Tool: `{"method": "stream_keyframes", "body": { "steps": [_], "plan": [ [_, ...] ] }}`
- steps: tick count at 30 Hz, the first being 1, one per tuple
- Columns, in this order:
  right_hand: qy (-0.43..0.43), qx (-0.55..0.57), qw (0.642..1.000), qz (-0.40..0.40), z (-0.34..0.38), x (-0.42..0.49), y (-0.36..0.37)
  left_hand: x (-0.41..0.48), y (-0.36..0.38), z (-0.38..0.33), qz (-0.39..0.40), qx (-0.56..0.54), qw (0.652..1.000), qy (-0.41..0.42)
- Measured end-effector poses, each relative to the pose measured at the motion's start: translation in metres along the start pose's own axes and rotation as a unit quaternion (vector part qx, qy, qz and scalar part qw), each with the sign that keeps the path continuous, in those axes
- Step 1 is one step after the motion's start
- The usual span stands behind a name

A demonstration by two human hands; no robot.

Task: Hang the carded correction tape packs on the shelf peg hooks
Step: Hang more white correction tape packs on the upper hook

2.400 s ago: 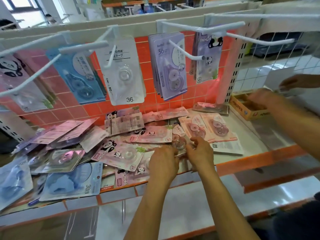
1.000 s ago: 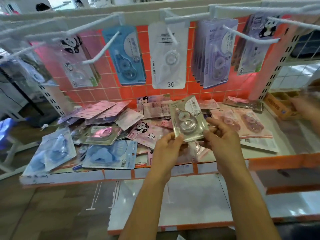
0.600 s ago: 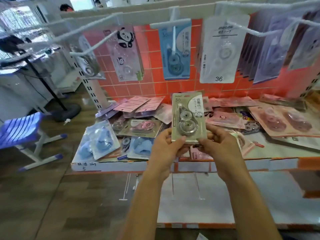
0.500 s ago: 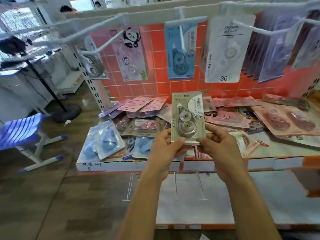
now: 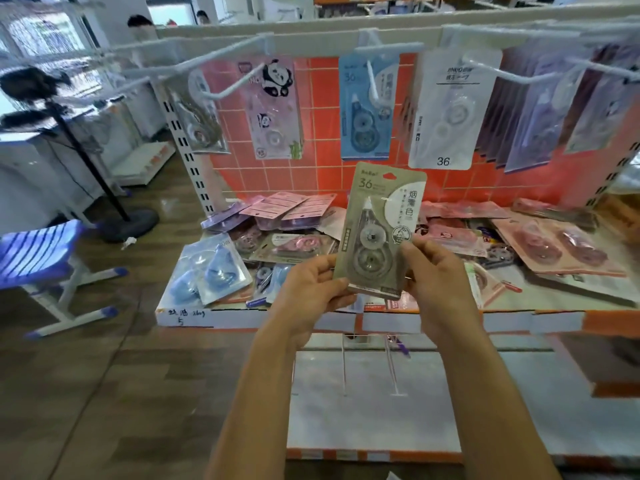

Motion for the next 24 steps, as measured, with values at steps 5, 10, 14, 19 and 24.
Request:
{"method": "stream_keyframes", "body": {
  "steps": [5, 10, 14, 19, 24],
  "plan": [
    [-0.02, 0.026, 0.999, -0.01, 0.016, -0.011, -0.026, -0.018, 0.018, -0.003, 0.024, 0.055, 0.998, -0.009],
    [-0.053, 0.032, 0.997, -0.035, 0.023, -0.023, -0.059, -0.038, 0.035, 0.013, 0.034, 0.11, 0.993, -0.036],
    [-0.078, 0.019, 0.996, -0.033, 0.026, -0.032, -0.074, -0.048, 0.044, 0.025, 0.033, 0.142, 0.987, -0.062],
    [-0.081, 0.008, 0.996, -0.031, 0.025, -0.038, -0.078, -0.052, 0.044, 0.023, 0.029, 0.176, 0.983, -0.053],
    [-0.079, 0.01, 0.997, -0.022, 0.024, -0.036, -0.059, -0.055, 0.029, 0.019, 0.068, 0.263, 0.962, -0.04]
  ]
}}
Point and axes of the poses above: each hand's wrist, its own x-axis towards the middle knuckle, its own y-axis out of the palm, z = x × y, the point moved 5 cm from there along x, towards the middle knuckle, and after that the axes turned 8 degrees about y, right-handed, at the moved point
